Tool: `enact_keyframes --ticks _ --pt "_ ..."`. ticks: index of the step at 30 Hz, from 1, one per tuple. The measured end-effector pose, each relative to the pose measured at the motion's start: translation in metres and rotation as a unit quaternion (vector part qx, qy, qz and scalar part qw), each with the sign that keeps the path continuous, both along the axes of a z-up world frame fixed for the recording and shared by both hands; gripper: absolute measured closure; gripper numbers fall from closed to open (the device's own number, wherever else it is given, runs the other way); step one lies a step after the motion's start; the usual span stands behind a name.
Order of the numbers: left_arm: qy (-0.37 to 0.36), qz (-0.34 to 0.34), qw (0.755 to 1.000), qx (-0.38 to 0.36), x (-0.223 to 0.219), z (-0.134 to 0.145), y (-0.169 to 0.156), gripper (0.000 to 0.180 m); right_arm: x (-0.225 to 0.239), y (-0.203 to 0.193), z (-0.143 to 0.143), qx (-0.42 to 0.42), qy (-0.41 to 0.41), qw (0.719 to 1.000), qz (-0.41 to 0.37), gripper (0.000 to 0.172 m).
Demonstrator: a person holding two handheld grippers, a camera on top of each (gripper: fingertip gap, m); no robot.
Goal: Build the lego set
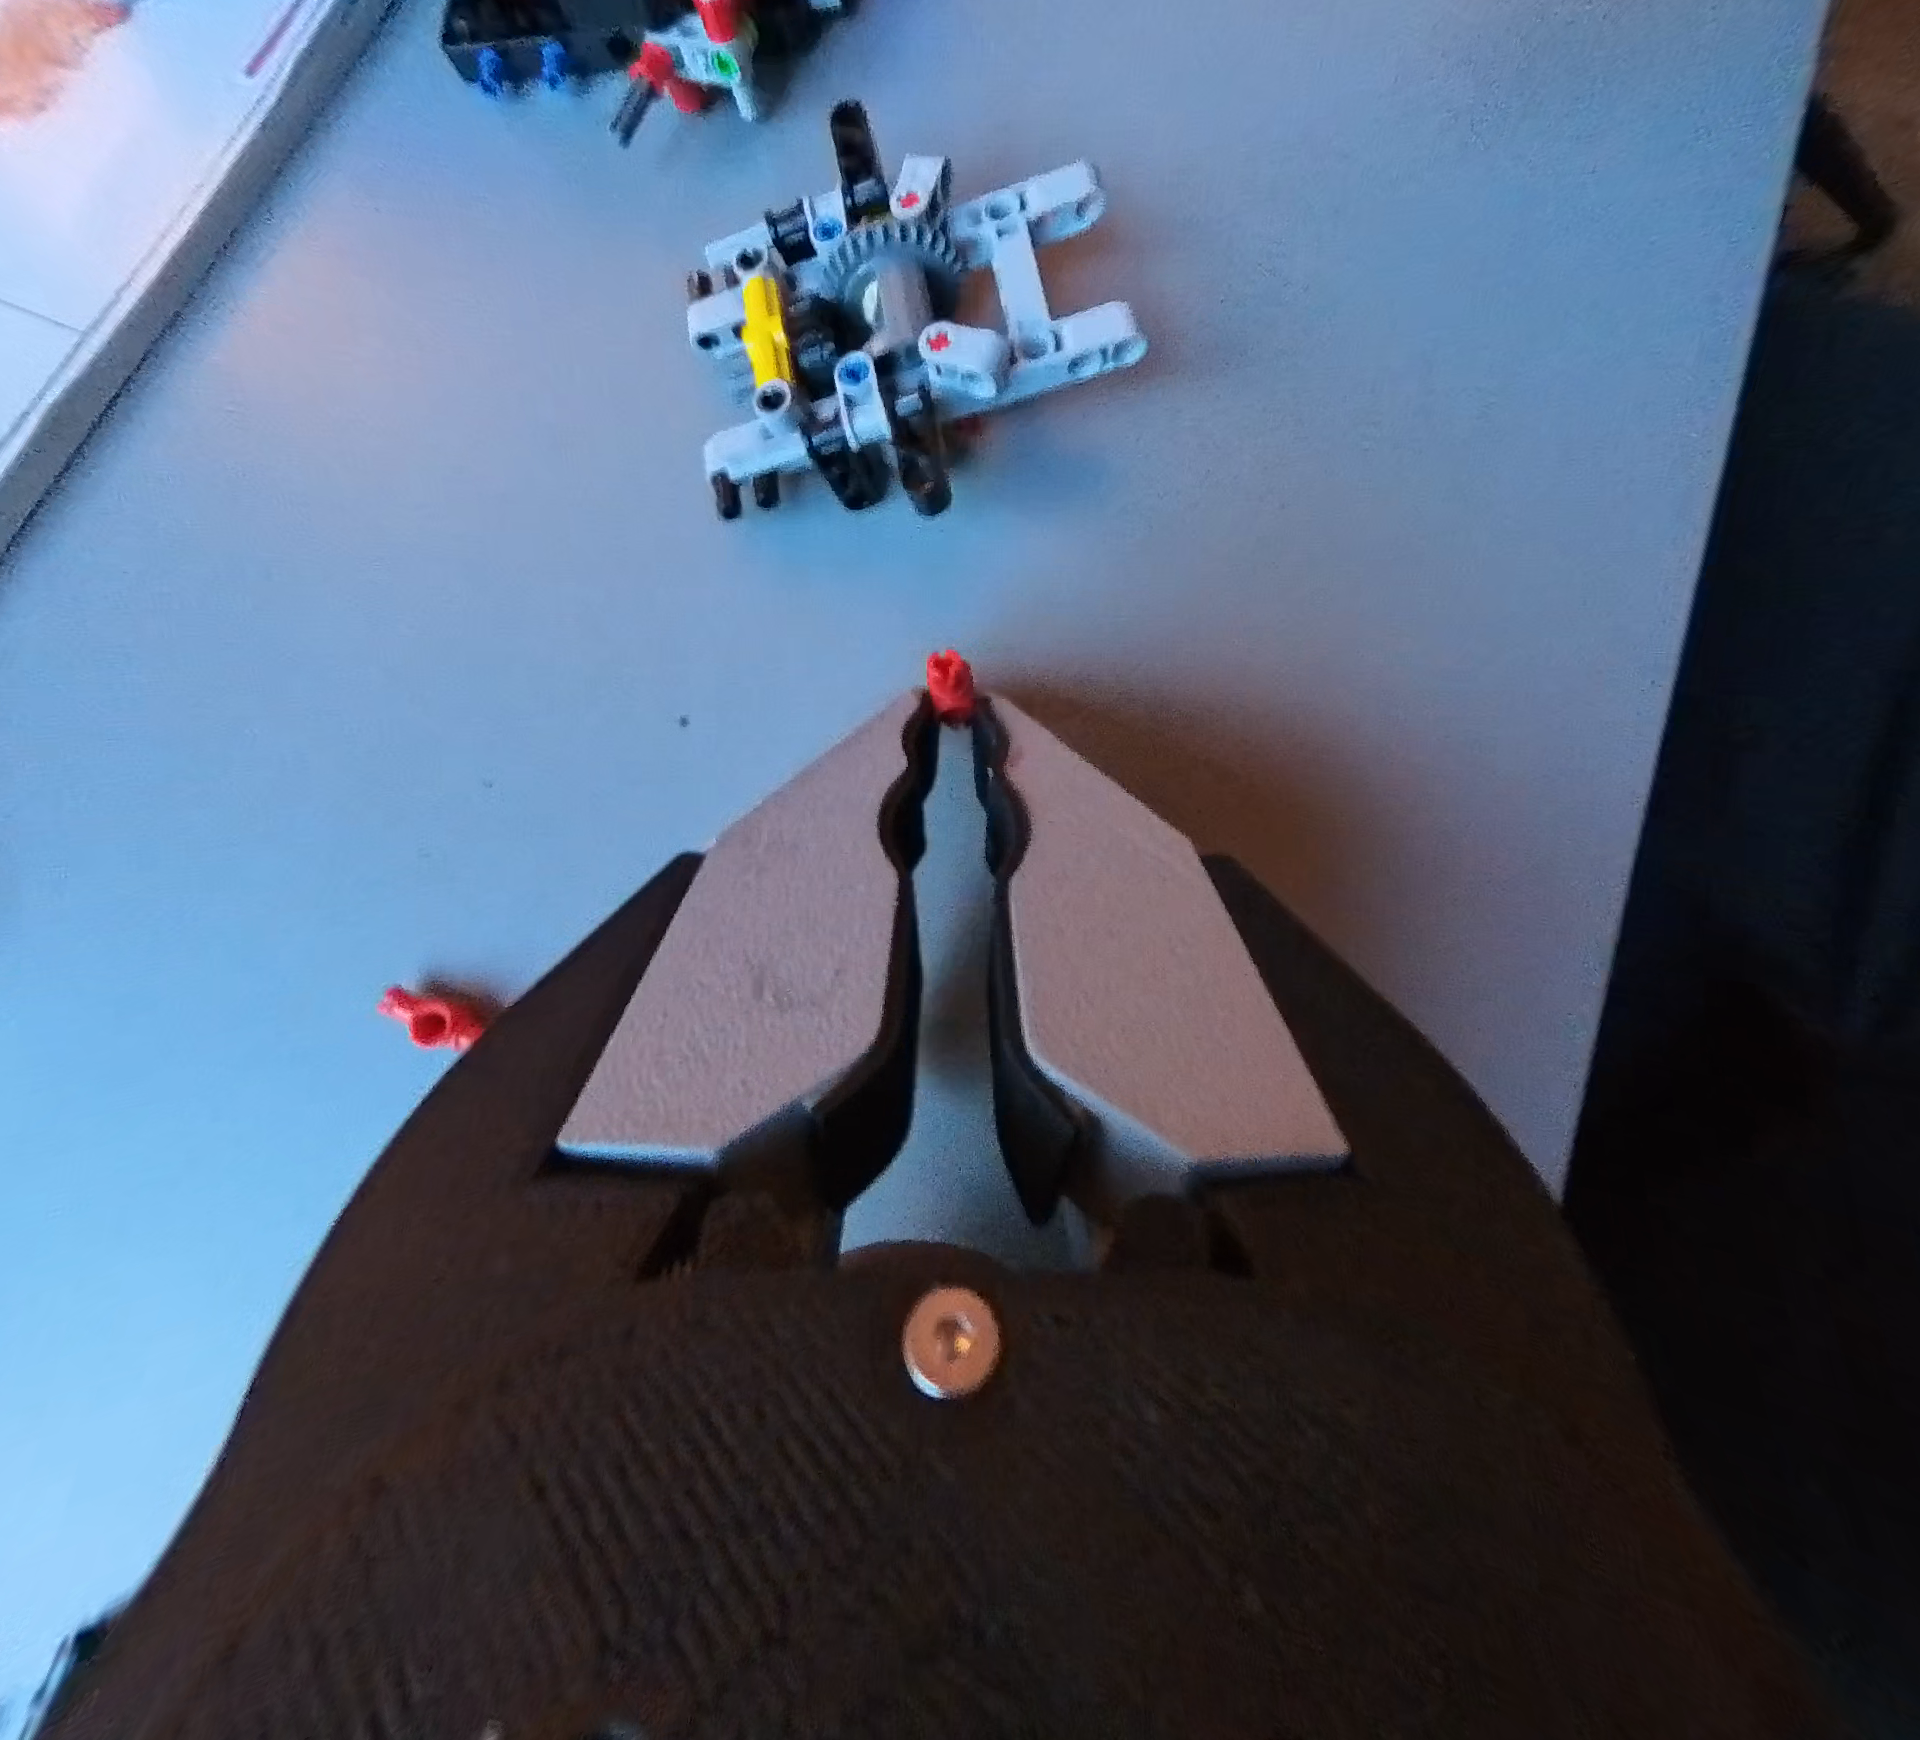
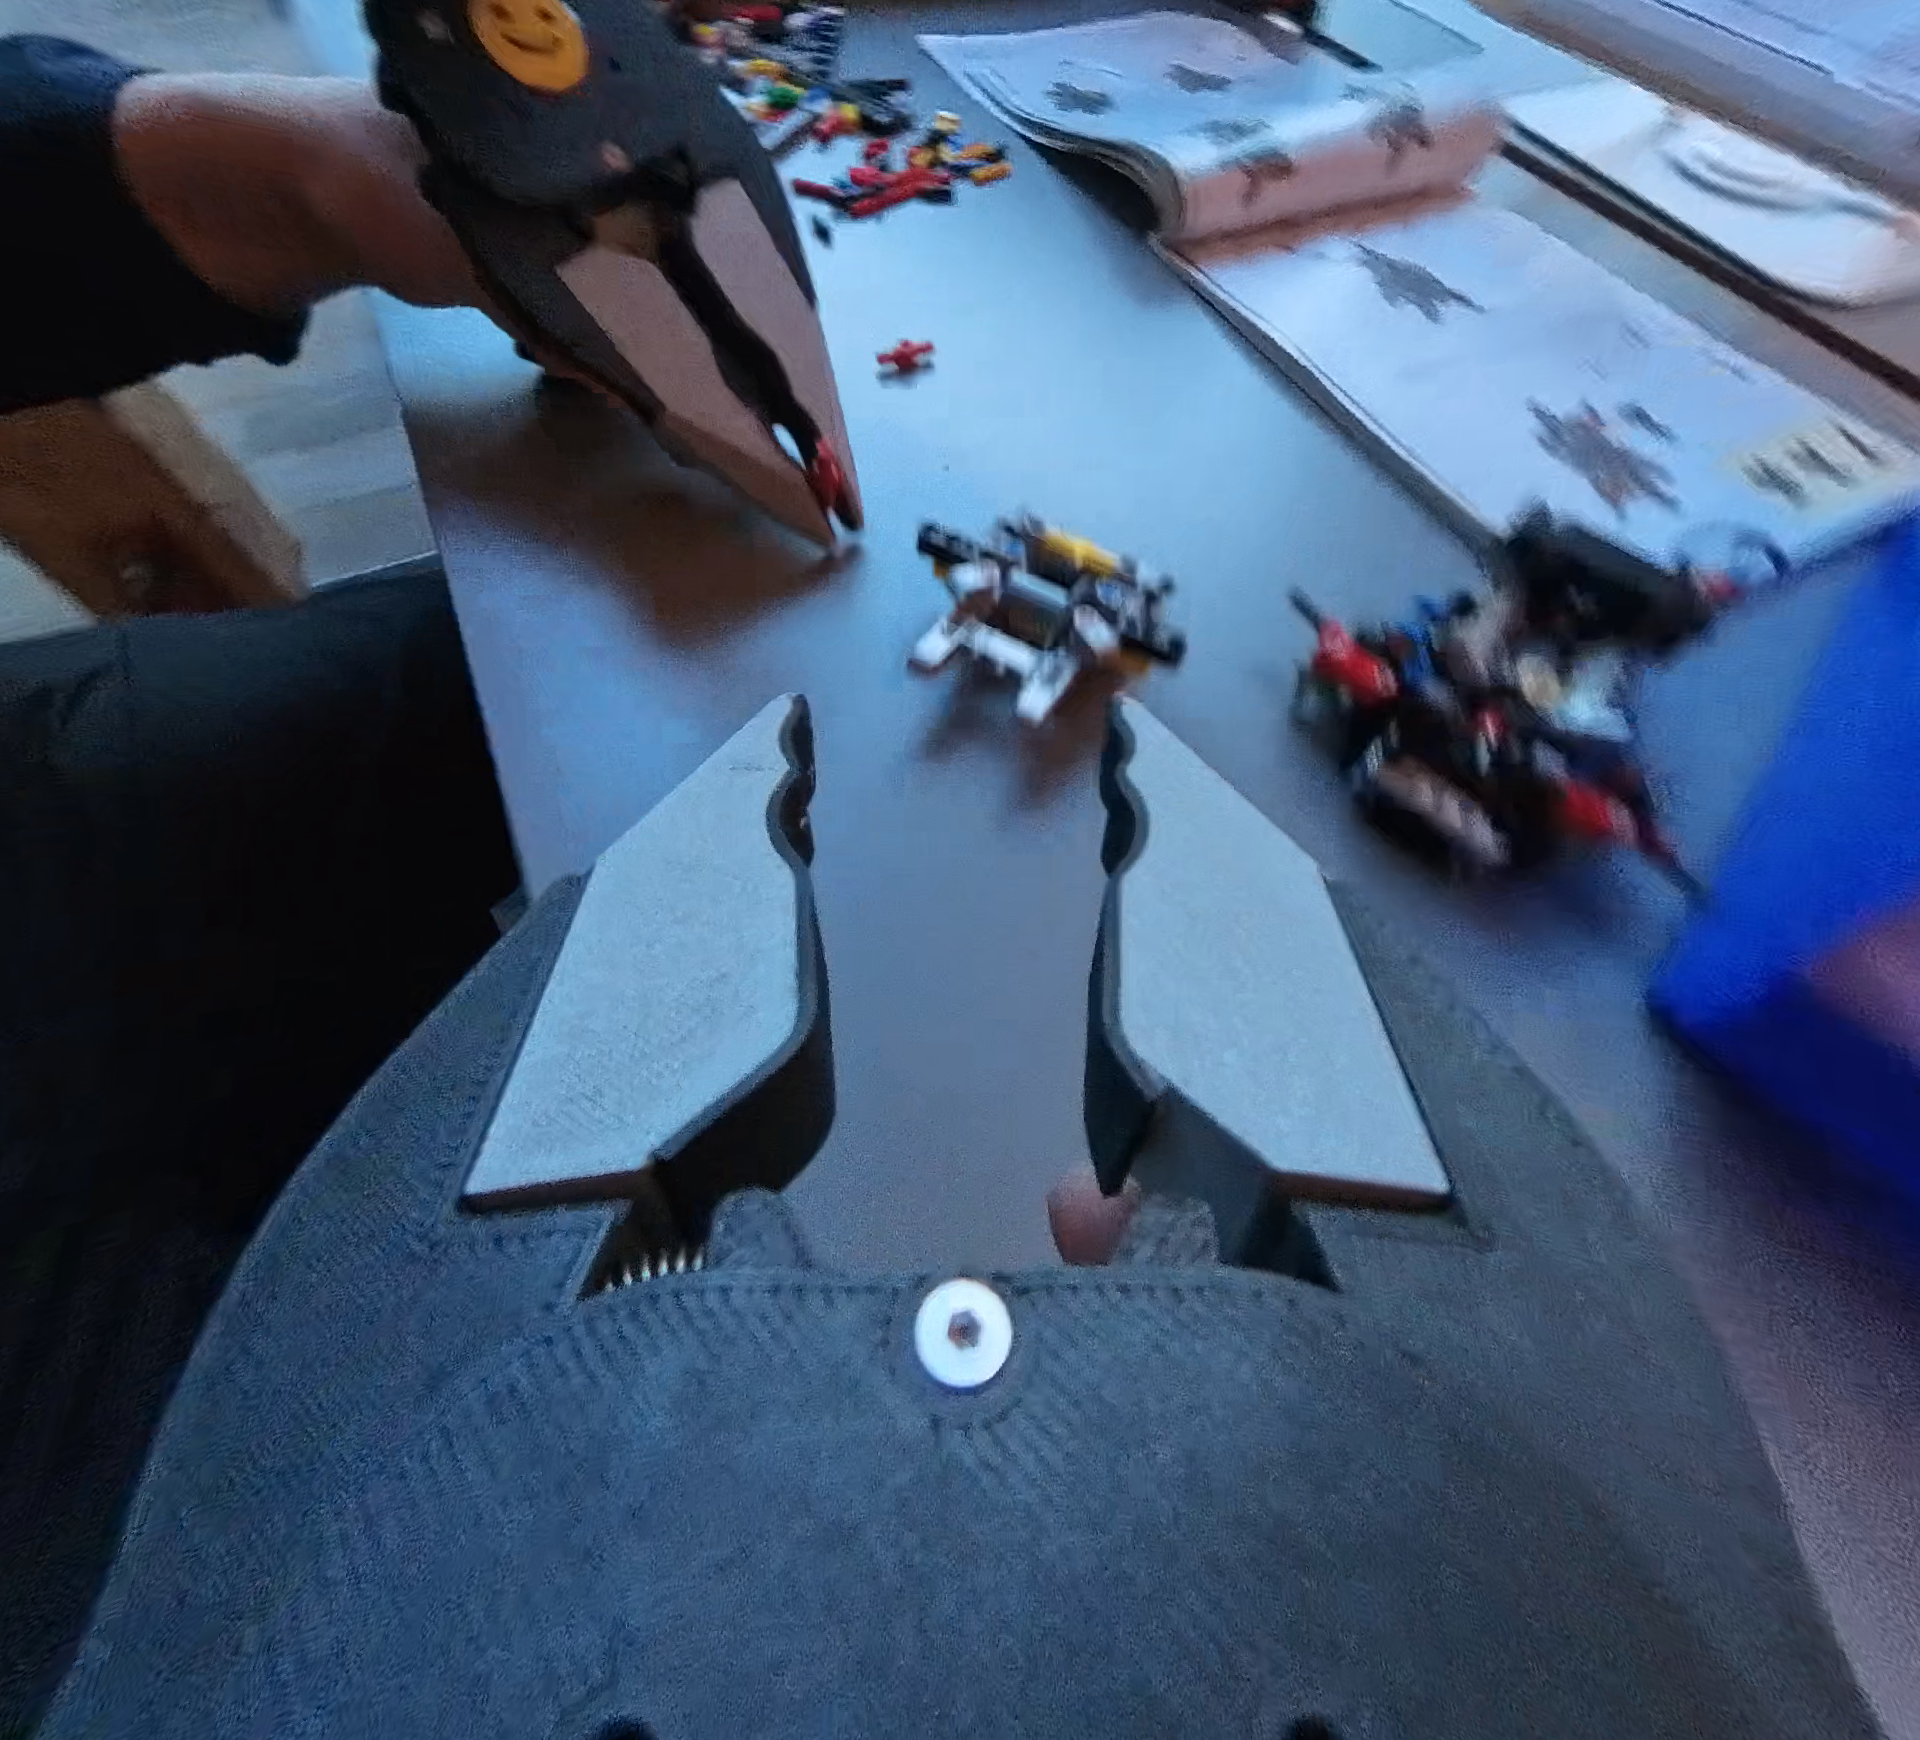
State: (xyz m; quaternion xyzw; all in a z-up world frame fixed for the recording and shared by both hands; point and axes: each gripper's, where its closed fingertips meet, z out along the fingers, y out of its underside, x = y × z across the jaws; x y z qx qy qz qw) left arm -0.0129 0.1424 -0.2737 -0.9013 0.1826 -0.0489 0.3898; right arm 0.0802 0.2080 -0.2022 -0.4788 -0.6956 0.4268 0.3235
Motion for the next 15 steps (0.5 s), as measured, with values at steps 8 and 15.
enact_keyframes --ticks 8,15 --pt "-0.103 -0.012 0.994 -0.039 0.000 0.002 0.001 0.177 -0.101 -0.023 -0.010 0.112 0.050 0.979 0.165 0.127" --pt "-0.184 -0.039 0.979 -0.077 0.009 0.003 0.000 0.177 -0.098 -0.003 0.021 0.060 0.179 0.976 0.109 0.165"
